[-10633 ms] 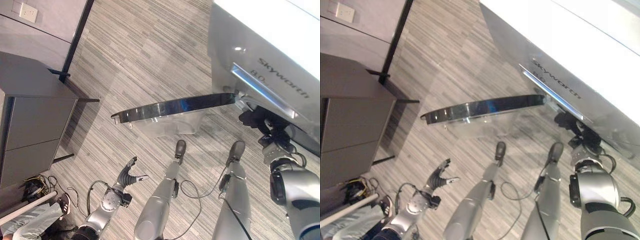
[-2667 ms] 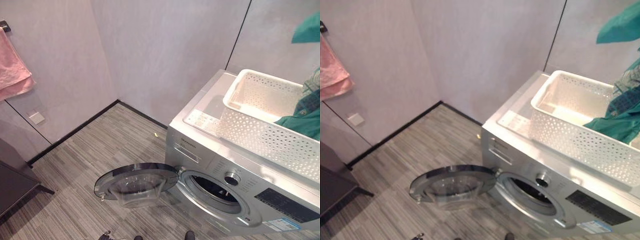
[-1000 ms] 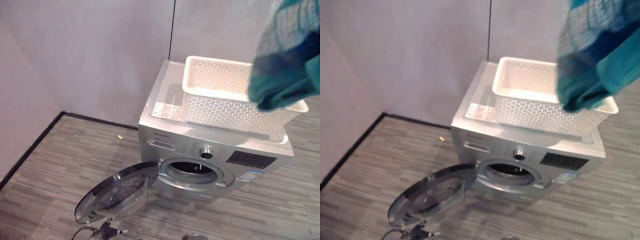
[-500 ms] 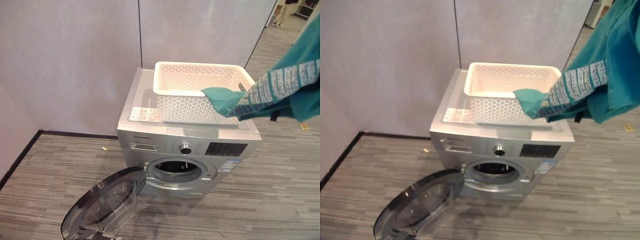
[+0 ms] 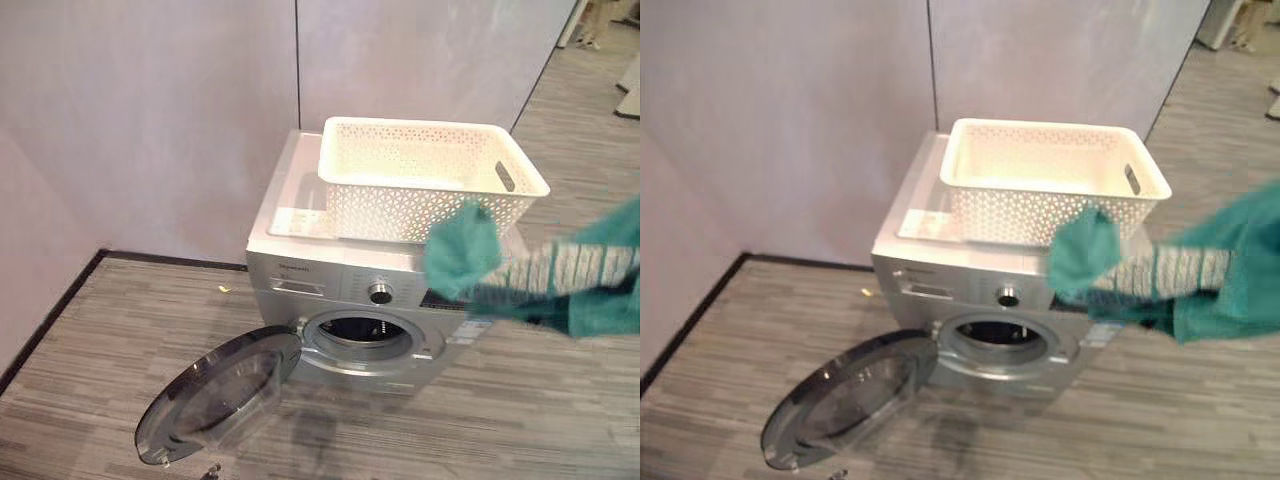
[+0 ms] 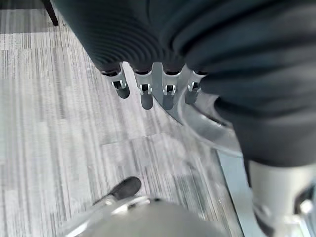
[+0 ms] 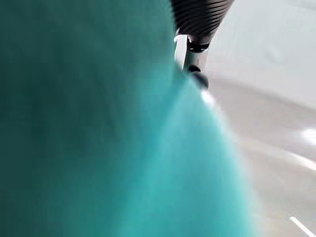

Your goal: Grab the laundry basket,head to the washer,open it,put in the laundry and shut it.

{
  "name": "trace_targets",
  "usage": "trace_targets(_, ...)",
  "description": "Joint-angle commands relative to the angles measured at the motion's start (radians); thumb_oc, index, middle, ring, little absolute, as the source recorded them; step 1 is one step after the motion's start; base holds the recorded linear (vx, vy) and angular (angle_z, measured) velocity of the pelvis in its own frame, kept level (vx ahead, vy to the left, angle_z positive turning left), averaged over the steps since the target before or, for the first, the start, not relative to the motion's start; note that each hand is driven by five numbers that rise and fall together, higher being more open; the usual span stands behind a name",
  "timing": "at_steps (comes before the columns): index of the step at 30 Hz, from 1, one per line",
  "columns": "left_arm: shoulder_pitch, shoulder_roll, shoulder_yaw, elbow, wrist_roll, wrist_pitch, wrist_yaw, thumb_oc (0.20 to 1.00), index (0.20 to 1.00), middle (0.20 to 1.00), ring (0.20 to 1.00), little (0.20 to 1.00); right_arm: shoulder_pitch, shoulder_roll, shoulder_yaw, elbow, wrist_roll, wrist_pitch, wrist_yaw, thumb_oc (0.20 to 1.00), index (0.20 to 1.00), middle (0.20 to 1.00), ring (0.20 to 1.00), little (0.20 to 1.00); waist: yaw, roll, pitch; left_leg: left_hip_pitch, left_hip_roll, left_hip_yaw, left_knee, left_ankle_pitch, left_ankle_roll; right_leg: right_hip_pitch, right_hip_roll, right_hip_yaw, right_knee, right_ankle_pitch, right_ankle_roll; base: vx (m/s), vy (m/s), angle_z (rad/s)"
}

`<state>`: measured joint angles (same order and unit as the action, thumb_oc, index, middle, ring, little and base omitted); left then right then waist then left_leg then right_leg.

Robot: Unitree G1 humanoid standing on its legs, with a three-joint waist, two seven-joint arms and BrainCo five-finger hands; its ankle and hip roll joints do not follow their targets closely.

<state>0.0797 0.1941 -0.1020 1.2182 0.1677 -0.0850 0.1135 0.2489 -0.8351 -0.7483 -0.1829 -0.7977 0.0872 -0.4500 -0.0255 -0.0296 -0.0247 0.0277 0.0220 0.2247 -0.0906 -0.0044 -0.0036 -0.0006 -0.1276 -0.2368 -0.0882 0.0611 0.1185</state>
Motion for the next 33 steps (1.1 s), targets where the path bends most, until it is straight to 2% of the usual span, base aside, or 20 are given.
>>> trace_targets(1,-0.064,0.002,-0.031,0.071,0.034,-0.029,0.004,1.000,1.000,1.000,1.000,1.000,0.027,0.007,0.020,0.119,0.022,0.046,0.012,0.200,0.200,0.200,0.200,0.200,-0.007,-0.014,-0.019,-0.081,0.014,-0.040,0.003,-0.014,-0.017,0.120,-0.006,-0.055,0.030,-0.111,0.034,0.00,0.000,0.00)
trace_targets(2,-0.064,0.003,-0.031,0.071,0.033,-0.029,0.004,1.000,1.000,1.000,1.000,1.000,0.025,0.004,0.023,0.126,0.024,0.044,0.007,0.200,0.200,0.200,0.200,0.200,-0.007,-0.015,-0.020,-0.082,0.014,-0.040,0.003,-0.013,-0.017,0.120,-0.006,-0.055,0.030,-0.110,0.034,0.00,0.000,0.00)
trace_targets(4,-0.072,0.006,-0.045,0.072,0.034,-0.032,0.003,1.000,1.000,1.000,1.000,1.000,0.036,0.020,0.084,0.289,0.052,0.069,0.004,0.200,0.200,0.200,0.200,0.200,-0.004,-0.014,-0.015,-0.082,0.014,-0.042,0.003,-0.014,-0.018,0.121,-0.007,-0.058,0.027,-0.109,0.033,0.00,0.000,0.00)
trace_targets(6,-0.071,0.008,-0.043,0.072,0.034,-0.032,0.003,1.000,1.000,1.000,1.000,1.000,0.031,0.018,0.089,0.296,0.055,0.067,-0.001,0.200,0.200,0.200,0.200,0.200,-0.006,-0.015,-0.015,-0.082,0.013,-0.042,0.003,-0.014,-0.018,0.121,-0.007,-0.058,0.027,-0.109,0.033,0.00,0.000,0.00)
trace_targets(8,-0.092,0.007,-0.065,0.063,0.009,-0.038,0.011,1.000,1.000,1.000,1.000,1.000,0.008,0.093,0.206,0.485,0.170,0.055,0.002,0.200,0.200,0.200,0.200,0.200,0.001,-0.014,-0.007,-0.086,0.011,-0.048,0.003,-0.009,-0.020,0.122,-0.008,-0.068,0.029,-0.109,0.029,0.00,0.000,0.00)
trace_targets(12,-0.111,0.006,-0.085,0.062,-0.004,-0.036,0.016,1.000,1.000,1.000,1.000,1.000,-0.037,0.204,0.368,0.586,0.282,0.012,0.043,0.200,0.200,0.200,0.200,0.200,0.004,-0.013,-0.002,-0.089,0.008,-0.052,0.003,-0.004,-0.021,0.123,-0.010,-0.079,0.032,-0.112,0.024,0.00,0.001,0.06)
trace_targets(17,-0.111,0.007,-0.083,0.062,-0.004,-0.036,0.016,1.000,1.000,1.000,1.000,1.000,-0.041,0.204,0.373,0.591,0.284,0.010,0.041,0.200,0.200,0.200,0.200,0.200,0.001,-0.014,-0.001,-0.089,0.007,-0.053,0.003,-0.004,-0.021,0.123,-0.010,-0.080,0.032,-0.112,0.024,0.00,-0.003,0.09)
trace_targets(18,-0.116,0.033,-0.137,-0.027,0.024,-0.063,0.059,1.000,1.000,1.000,1.000,1.000,-0.074,0.302,0.535,0.637,0.363,-0.037,0.095,0.200,0.200,0.200,0.200,0.200,0.011,-0.014,0.008,-0.090,0.004,-0.059,0.003,0.001,-0.022,0.125,-0.013,-0.090,0.031,-0.114,0.022,0.00,0.000,0.00)
trace_targets(19,-0.118,0.044,-0.170,-0.065,0.054,-0.075,0.071,1.000,1.000,1.000,1.000,1.000,-0.087,0.318,0.565,0.638,0.386,-0.052,0.103,0.200,0.200,0.200,0.200,0.200,0.014,-0.012,0.011,-0.091,0.003,-0.061,0.003,0.001,-0.023,0.125,-0.013,-0.092,0.029,-0.114,0.022,-0.02,-0.021,-0.06)
trace_targets(20,-0.119,0.086,-0.250,-0.183,0.126,-0.107,0.085,1.000,1.000,1.000,1.000,1.000,-0.099,0.344,0.628,0.651,0.423,-0.080,0.127,0.200,0.200,0.200,0.200,0.200,0.018,-0.008,0.019,-0.092,0.002,-0.063,0.003,0.002,-0.024,0.124,-0.015,-0.095,0.026,-0.114,0.024,0.00,0.000,0.00)
trace_targets(21,-0.115,0.091,-0.250,-0.190,0.126,-0.104,0.083,1.000,1.000,1.000,1.000,1.000,-0.101,0.346,0.629,0.655,0.424,-0.083,0.126,0.200,0.200,0.200,0.200,0.200,0.018,-0.011,0.017,-0.095,0.002,-0.063,0.003,0.006,-0.023,0.122,-0.015,-0.096,0.025,-0.110,0.023,-0.02,-0.009,0.03)
trace_targets(23,-0.109,0.154,-0.313,-0.329,0.182,-0.129,0.079,1.000,1.000,1.000,1.000,1.000,-0.106,0.372,0.690,0.652,0.452,-0.116,0.146,0.200,0.200,0.200,0.200,0.200,0.024,-0.009,0.025,-0.092,0.001,-0.066,0.003,0.002,-0.025,0.126,-0.016,-0.101,0.022,-0.115,0.025,0.00,-0.010,0.11)
trace_targets(24,-0.120,0.213,-0.355,-0.467,0.203,-0.159,0.081,1.000,1.000,1.000,1.000,1.000,-0.123,0.400,0.760,0.666,0.505,-0.148,0.174,0.200,0.200,0.200,0.200,0.200,0.033,-0.004,0.031,-0.093,0.000,-0.068,0.003,0.004,-0.027,0.127,-0.017,-0.109,0.022,-0.118,0.026,0.01,-0.008,0.10)
trace_targets(28,-0.158,0.266,-0.356,-0.630,0.194,-0.174,0.086,1.000,1.000,1.000,1.000,1.000,-0.106,0.434,0.853,0.614,0.560,-0.181,0.234,0.200,0.200,0.200,0.200,0.200,0.034,-0.011,0.032,-0.096,-0.003,-0.073,0.003,0.007,-0.030,0.133,-0.018,-0.124,0.022,-0.123,0.025,0.01,-0.004,0.12)
trace_targets(33,-0.261,0.248,-0.329,-0.713,0.153,-0.150,0.126,1.000,1.000,1.000,1.000,1.000,-0.103,0.453,0.918,0.558,0.634,-0.190,0.276,0.200,0.200,0.200,0.200,0.200,0.027,-0.019,0.032,-0.101,-0.005,-0.077,0.003,0.011,-0.033,0.135,-0.019,-0.138,0.017,-0.124,0.023,0.00,-0.002,0.11)
